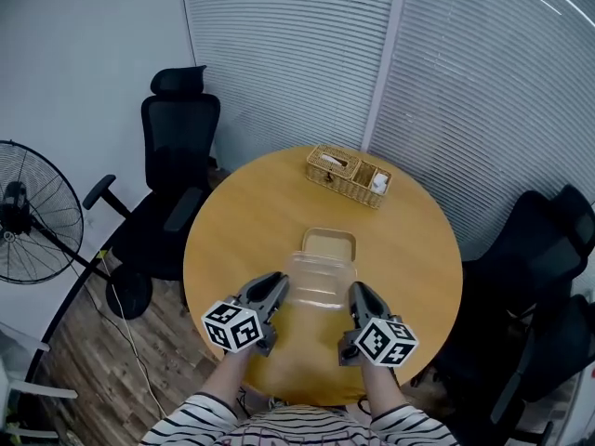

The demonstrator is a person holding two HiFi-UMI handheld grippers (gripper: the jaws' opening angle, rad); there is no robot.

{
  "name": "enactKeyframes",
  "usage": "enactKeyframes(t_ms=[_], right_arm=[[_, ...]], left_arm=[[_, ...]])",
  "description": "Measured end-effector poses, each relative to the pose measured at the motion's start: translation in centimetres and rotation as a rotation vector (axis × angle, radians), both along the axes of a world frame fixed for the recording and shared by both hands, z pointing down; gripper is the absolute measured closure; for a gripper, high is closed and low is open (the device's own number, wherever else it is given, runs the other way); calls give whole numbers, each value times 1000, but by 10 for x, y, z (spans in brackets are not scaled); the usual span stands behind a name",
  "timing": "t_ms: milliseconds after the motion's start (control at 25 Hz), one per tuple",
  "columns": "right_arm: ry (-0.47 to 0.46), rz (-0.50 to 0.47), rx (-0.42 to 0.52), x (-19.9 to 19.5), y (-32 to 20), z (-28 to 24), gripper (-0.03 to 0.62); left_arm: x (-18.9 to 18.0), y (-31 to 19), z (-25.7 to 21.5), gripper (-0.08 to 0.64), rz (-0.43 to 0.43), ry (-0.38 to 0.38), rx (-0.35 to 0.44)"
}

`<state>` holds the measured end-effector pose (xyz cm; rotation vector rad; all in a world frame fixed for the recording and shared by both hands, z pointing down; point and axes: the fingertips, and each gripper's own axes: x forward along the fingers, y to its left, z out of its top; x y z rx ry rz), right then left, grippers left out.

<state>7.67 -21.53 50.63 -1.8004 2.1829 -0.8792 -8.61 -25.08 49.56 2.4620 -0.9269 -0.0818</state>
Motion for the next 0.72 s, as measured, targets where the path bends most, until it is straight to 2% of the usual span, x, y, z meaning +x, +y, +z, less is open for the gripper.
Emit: enactKeyframes(t_ms=[720], right_arm=[[14,58,39,-34,87,-21,551]], left_arm=[[-33,79,-22,492,35,56,35]])
